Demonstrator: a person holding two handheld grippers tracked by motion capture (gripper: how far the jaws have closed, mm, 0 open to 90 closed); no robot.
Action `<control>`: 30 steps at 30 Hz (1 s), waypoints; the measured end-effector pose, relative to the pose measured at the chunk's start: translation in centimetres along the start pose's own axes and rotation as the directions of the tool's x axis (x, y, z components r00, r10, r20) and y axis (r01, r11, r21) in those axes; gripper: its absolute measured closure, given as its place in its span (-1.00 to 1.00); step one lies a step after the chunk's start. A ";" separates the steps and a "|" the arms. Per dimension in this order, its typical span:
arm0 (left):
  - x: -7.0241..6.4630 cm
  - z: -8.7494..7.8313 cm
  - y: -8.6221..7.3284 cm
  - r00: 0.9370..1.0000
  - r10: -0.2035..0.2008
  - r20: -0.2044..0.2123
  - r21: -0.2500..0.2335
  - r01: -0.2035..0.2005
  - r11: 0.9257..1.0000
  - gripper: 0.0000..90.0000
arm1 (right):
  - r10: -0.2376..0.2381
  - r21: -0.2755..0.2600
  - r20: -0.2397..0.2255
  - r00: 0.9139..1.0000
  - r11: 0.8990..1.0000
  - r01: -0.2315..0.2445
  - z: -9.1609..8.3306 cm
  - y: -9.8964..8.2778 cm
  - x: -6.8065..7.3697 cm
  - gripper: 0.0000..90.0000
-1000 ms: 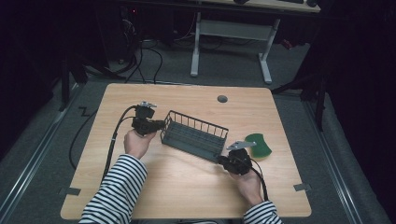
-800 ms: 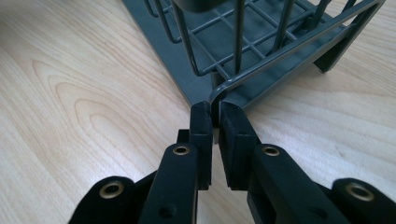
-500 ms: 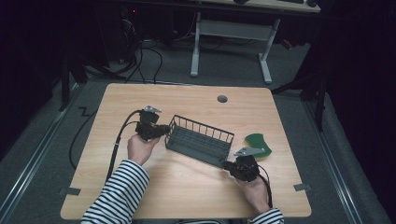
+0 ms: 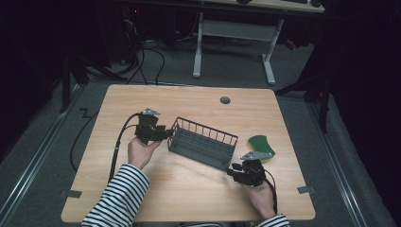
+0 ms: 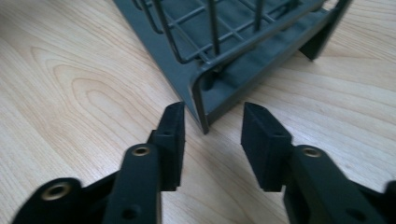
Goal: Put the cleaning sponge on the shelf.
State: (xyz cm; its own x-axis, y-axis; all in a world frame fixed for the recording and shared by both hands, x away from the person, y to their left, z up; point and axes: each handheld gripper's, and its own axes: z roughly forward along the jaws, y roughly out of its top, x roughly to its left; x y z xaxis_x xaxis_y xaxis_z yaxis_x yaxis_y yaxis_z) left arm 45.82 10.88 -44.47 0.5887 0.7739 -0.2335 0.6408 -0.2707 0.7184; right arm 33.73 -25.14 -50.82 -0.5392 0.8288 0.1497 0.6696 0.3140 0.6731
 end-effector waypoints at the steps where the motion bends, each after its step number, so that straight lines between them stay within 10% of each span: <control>1: 0.0 -0.2 0.0 1.000 0.002 0.001 -0.008 -0.002 1.000 0.10 | 0.005 0.000 0.005 1.000 1.000 -0.005 -0.1 -0.1 0.0 0.27; 13: 0.1 -2.9 -1.3 0.999 0.041 -0.031 -0.071 -0.043 0.997 -0.21 | 0.016 -0.059 0.091 0.996 0.998 -0.011 -2.1 -1.4 -1.3 0.06; 30: 1.0 -5.1 -7.9 0.994 0.025 -0.108 -0.084 -0.034 0.996 -0.20 | 0.051 -0.111 0.206 0.977 0.993 -0.029 -4.4 0.1 -4.2 -0.04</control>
State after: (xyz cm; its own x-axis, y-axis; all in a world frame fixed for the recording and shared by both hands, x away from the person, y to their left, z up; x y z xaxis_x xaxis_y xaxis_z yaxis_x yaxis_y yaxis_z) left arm 38.83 16.66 -47.07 0.5480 0.8241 -0.1431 0.5765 -0.2482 0.7785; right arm 33.83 -30.61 -48.22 -0.3878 0.9212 0.0318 0.6242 0.2371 0.7445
